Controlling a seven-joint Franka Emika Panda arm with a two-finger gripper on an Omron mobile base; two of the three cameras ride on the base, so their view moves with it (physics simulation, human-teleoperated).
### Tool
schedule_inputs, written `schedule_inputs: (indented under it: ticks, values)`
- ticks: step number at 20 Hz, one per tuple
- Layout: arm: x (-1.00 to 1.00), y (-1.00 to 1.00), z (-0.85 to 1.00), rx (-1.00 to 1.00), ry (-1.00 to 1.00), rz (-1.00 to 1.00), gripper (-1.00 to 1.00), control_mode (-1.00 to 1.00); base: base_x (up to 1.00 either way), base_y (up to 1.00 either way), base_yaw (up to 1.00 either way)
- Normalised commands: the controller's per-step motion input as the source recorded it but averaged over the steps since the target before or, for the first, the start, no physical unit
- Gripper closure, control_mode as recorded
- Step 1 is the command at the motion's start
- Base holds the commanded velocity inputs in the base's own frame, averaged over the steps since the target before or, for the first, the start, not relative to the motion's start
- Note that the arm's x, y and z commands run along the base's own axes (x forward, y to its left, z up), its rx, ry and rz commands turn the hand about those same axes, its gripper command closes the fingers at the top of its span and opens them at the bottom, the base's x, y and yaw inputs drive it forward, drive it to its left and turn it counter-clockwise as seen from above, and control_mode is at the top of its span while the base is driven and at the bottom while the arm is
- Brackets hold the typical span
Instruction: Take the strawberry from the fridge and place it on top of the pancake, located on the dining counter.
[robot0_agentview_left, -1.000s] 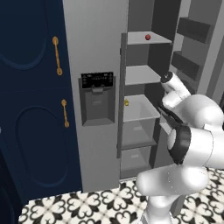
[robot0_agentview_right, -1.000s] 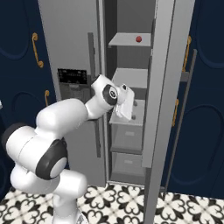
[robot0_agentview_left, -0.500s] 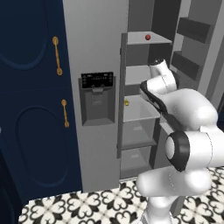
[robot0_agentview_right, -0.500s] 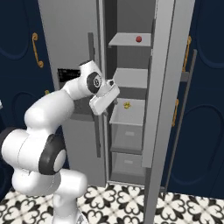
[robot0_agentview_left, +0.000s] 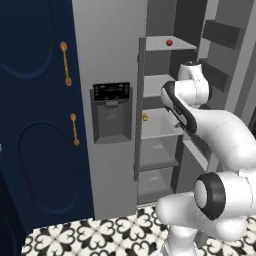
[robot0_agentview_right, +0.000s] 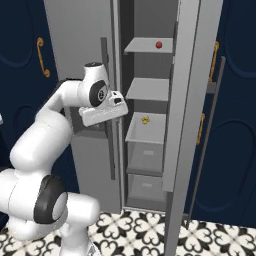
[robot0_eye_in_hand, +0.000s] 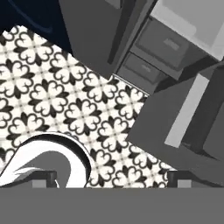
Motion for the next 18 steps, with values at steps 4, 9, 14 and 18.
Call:
schedule_inputs:
  ticks: [4,9,14,18]
  values:
    - [-0.92,0.57,0.24,0.02,-0.39,-0.44,-1.0,-1.0,0.0,0.0,0.0]
    - [-0.53,0.06,0.43,0.0,-0.27,-0.33,-1.0,-1.0,0.0,0.0,0.0]
    - [-0.06,-0.22,0.22,0.23,-0.04,-0.24,-1.0,-1.0,0.0,0.0,0.0]
    - [-0.28,-0.04,0.25,0.32,0.06,-0.18,-1.0,-1.0,0.0,0.0,0.0]
